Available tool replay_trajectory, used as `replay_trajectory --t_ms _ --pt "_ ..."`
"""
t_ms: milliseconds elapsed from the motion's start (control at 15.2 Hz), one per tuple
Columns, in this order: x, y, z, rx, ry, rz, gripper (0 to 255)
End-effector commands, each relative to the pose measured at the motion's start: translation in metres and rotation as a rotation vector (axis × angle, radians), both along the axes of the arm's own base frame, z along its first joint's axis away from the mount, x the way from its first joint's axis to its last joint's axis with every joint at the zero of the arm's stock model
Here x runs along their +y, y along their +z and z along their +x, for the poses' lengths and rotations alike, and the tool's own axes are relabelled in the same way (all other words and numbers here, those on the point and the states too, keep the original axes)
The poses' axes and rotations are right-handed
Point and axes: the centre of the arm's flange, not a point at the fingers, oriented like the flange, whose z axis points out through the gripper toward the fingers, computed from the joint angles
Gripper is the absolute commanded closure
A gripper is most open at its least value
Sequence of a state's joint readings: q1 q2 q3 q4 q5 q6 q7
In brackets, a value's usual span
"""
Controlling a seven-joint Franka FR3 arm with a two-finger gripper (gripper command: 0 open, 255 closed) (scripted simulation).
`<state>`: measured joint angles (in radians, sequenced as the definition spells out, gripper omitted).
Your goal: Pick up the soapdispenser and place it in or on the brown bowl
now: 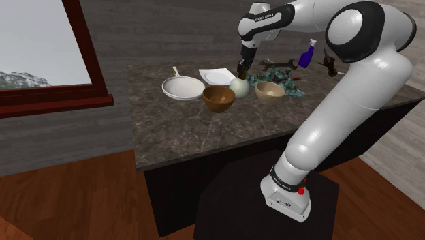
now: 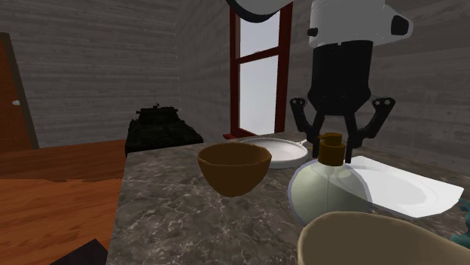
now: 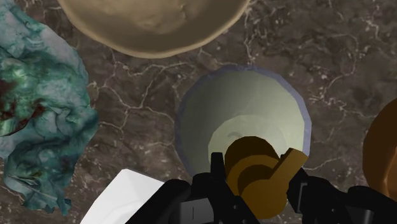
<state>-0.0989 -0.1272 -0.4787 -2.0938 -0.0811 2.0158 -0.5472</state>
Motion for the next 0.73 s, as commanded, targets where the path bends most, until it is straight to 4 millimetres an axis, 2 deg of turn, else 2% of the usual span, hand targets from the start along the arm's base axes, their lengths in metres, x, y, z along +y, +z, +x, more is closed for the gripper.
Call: replay_trajectory --t_ms 0,198,660 --pt "0.0 0.0 0.0 0.001 0.0 0.0 255" --pt "0.0 0.0 0.0 0.001 0.0 0.0 255" --pt "0.0 0.037 0.0 0.001 0.0 0.0 255"
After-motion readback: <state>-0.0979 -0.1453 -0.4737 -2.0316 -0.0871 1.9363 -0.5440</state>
